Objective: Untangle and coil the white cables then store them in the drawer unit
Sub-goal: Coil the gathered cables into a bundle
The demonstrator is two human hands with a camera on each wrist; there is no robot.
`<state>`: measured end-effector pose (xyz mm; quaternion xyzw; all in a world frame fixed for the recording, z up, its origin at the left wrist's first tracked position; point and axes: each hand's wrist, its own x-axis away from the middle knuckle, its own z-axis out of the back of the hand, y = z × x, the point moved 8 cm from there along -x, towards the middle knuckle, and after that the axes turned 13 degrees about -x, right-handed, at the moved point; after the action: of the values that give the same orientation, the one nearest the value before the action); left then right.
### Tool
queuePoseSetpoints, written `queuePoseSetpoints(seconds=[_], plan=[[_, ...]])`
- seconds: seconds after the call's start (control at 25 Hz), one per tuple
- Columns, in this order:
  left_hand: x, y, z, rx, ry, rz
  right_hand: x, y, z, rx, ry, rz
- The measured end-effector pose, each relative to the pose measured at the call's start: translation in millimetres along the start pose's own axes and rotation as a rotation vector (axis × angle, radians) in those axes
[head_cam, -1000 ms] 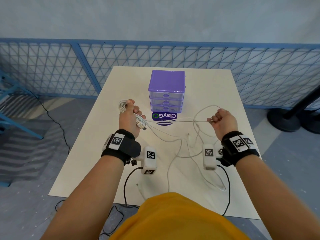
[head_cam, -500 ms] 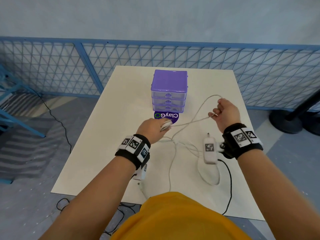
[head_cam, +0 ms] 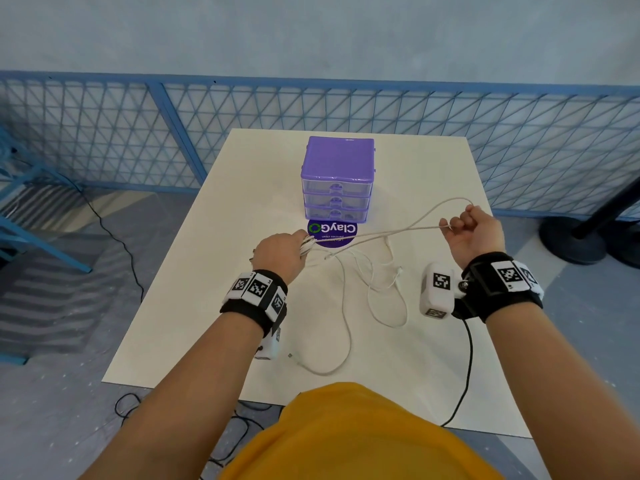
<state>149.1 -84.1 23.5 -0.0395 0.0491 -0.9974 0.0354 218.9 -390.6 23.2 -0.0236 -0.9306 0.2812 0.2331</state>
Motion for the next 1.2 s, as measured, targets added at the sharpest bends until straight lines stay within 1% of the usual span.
queuePoseSetpoints(seconds=[0.04,0.08,0.12,0.2,0.24,0.28,0.32,0.36,0.4,0.44,0.48,0.52,0.56,0.64,0.76,0.8,0.88,0.96,1.0,1.12,1.2], plan=[[-1,-4,-2,-0.009,-0.015,0.022,0,-2,-1,-0.003,-0.006,0.001],[0,-8,-4,0.005,-0.024,0.052,1,-5,-2,0.05,-0.011,0.009],[0,-13,-3,0.051,-0.02,0.093,2,-7,-3,0.187,-0.02,0.028],[4,-21,3,0.212,0.021,0.195,8,-4,-7,0.67,-0.087,0.037],[5,-24,6,0.292,0.049,0.245,13,6,-10,0.931,-0.149,-0.025],[7,-26,10,0.356,0.073,0.287,18,18,-8,1.155,-0.212,-0.132],[8,-28,13,0.398,0.092,0.318,24,29,-6,1.312,-0.272,-0.259],[8,-29,15,0.421,0.103,0.338,30,37,-5,1.419,-0.328,-0.366],[8,-30,16,0.434,0.106,0.351,36,42,-8,1.507,-0.379,-0.43],[7,-31,16,0.442,0.105,0.359,41,43,-13,1.579,-0.417,-0.447],[7,-31,15,0.444,0.102,0.359,42,43,-18,1.614,-0.432,-0.43],[6,-30,12,0.438,0.098,0.353,41,40,-25,1.589,-0.426,-0.385],[5,-30,9,0.425,0.089,0.346,39,37,-31,1.49,-0.398,-0.323],[6,-32,0,0.38,0.052,0.346,28,23,-44,1.133,-0.323,-0.172],[13,-41,-14,0.311,-0.002,0.375,11,-14,-45,0.506,-0.102,0.024],[14,-43,-16,0.297,-0.006,0.381,7,-23,-43,0.352,-0.059,0.067],[16,-46,-17,0.294,-0.005,0.397,3,-34,-40,0.176,-0.025,0.119],[16,-53,-18,0.331,-0.019,0.447,-4,-40,-33,0.125,0.013,0.133],[17,-57,-19,0.361,-0.028,0.476,-7,-39,-28,0.141,0.044,0.122],[18,-64,-15,0.463,-0.012,0.516,-11,-24,-10,0.331,0.095,0.032],[16,-60,-5,0.557,0.034,0.505,-9,-2,2,0.491,0.074,-0.032]])
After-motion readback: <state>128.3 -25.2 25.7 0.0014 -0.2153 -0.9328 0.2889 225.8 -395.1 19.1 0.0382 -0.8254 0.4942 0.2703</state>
